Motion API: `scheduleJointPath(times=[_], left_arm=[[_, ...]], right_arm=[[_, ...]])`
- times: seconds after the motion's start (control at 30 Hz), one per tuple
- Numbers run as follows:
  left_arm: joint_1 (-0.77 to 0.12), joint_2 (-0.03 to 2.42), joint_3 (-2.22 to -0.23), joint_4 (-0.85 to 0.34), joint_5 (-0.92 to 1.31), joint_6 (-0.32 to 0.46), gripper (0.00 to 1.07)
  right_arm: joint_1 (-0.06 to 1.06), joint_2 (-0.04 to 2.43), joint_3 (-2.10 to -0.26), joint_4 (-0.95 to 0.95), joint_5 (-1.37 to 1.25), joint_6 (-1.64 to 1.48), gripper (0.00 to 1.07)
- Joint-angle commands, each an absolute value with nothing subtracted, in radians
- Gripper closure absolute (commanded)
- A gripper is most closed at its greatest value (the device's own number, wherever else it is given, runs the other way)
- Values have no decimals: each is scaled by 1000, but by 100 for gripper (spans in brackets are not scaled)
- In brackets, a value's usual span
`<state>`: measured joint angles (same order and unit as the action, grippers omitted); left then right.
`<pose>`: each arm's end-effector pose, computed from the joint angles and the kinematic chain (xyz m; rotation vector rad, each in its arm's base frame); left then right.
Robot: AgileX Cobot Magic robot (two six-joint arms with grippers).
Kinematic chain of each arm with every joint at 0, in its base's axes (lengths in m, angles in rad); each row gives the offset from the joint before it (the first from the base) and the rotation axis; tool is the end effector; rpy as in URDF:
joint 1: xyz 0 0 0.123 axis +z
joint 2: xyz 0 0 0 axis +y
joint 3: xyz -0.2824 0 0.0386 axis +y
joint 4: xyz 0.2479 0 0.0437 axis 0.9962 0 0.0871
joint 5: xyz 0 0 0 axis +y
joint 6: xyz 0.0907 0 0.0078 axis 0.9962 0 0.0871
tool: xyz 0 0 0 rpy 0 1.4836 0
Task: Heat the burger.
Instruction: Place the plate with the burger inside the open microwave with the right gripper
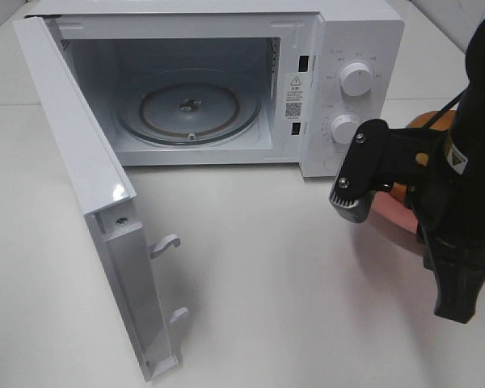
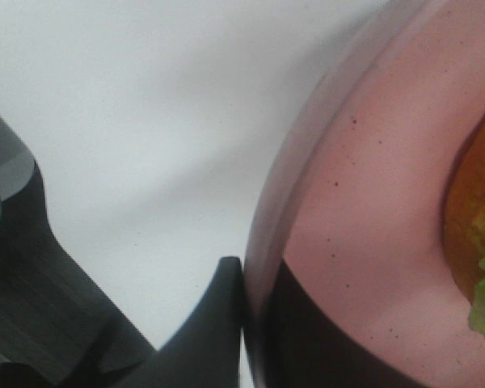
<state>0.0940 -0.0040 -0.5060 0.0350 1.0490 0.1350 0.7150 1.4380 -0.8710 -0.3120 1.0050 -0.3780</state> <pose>-0.0059 0.0022 0.2798 0.0400 2.0267 0.1866 0.1989 0.1414 0.2243 -1.7485 2.4238 -0.3791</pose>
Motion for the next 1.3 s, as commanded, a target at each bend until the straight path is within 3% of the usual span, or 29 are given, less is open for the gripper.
scheduleJointPath(times=[0.03, 0.77, 1.3], left_arm=[[93, -24, -504, 37, 1042, 134, 1], [93, -24, -504, 37, 1042, 134, 1], [93, -24, -504, 37, 1042, 134, 1]], right_arm=[[717, 1428, -871, -335, 957, -553, 107], [737, 1410, -871, -330, 857, -662, 107], [760, 1425, -871, -332, 722, -1064, 107]])
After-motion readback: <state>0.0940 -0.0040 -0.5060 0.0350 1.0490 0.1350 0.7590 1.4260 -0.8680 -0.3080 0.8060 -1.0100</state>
